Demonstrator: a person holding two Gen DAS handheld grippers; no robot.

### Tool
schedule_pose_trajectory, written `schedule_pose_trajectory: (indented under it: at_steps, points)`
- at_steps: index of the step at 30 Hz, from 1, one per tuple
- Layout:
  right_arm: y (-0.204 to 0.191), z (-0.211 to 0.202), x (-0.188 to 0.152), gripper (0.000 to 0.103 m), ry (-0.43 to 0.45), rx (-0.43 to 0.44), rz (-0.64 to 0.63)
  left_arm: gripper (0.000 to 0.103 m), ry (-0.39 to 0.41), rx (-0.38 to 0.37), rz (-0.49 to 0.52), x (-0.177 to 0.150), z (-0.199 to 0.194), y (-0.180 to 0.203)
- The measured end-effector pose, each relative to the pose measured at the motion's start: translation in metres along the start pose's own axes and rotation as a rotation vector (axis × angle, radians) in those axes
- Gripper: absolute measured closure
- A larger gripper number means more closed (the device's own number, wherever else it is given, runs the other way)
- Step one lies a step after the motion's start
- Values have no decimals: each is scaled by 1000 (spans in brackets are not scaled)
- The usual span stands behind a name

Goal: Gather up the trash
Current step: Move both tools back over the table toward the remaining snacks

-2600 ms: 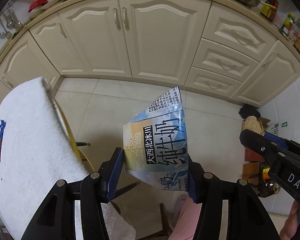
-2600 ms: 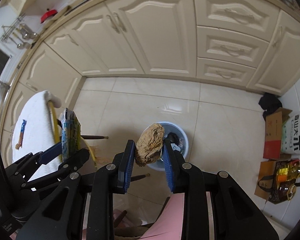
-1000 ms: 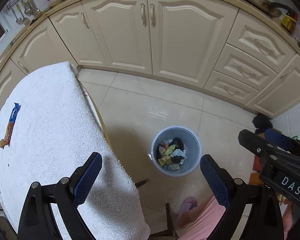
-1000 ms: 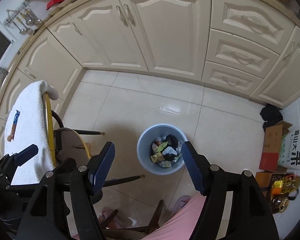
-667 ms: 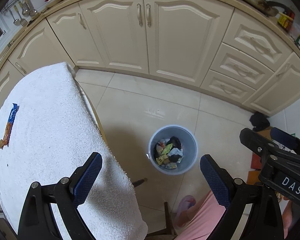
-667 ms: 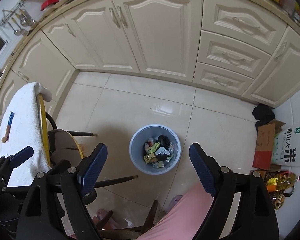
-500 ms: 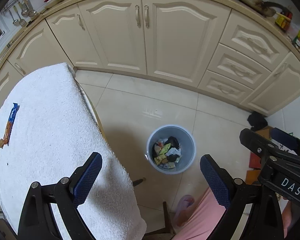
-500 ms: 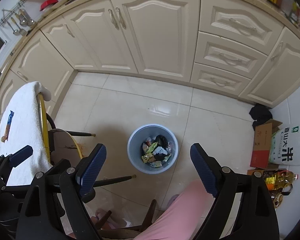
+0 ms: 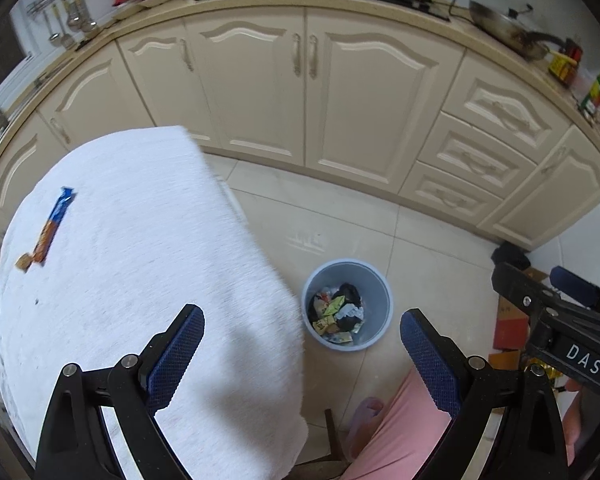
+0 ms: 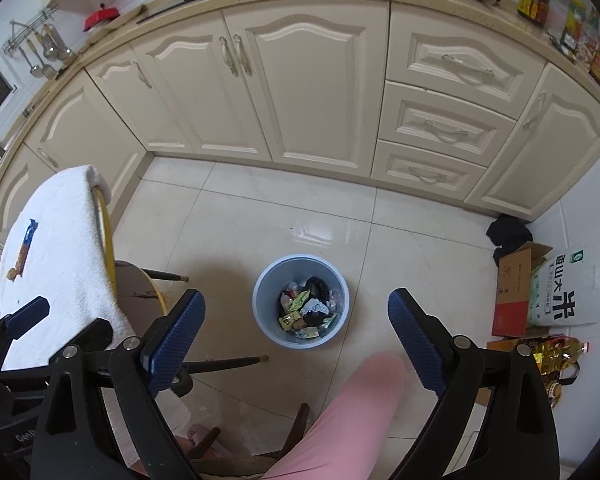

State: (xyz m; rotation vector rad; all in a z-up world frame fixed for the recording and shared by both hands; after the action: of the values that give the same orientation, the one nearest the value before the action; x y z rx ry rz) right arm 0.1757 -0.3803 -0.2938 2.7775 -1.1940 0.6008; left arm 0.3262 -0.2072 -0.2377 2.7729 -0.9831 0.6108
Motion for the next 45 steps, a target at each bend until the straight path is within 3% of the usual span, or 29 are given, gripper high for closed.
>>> schedule_pose_trajectory:
  at_steps: [11,29,38,45]
  points:
    - [-64,-16,-20,4,30,22,-111,6,22,57,-132,-47,-44,-70]
    - [-253,11,-54,3,-49,194,-424,6,4,210,-452,-110,-93,-224]
    - [-323,38,-50,3,-97,247,-494,6,-42,241,-552,-99,-71,-283]
    - [-362,59,-31,3,-125,260,-500,6,-80,238,-576,-66,-37,-327]
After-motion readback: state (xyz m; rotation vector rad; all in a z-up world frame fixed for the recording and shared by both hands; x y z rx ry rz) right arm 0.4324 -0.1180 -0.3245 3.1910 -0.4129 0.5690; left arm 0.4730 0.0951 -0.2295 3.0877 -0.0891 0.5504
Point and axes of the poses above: each gripper's, at about its wrist camera, not at the fingertips, and z roughly the way its jaws point, y to its right, x to its top, the point moved 6 cm from there along z, roughly the way its jaws point, and after that the axes turned 2 degrees about x, right-handed, at the moved point
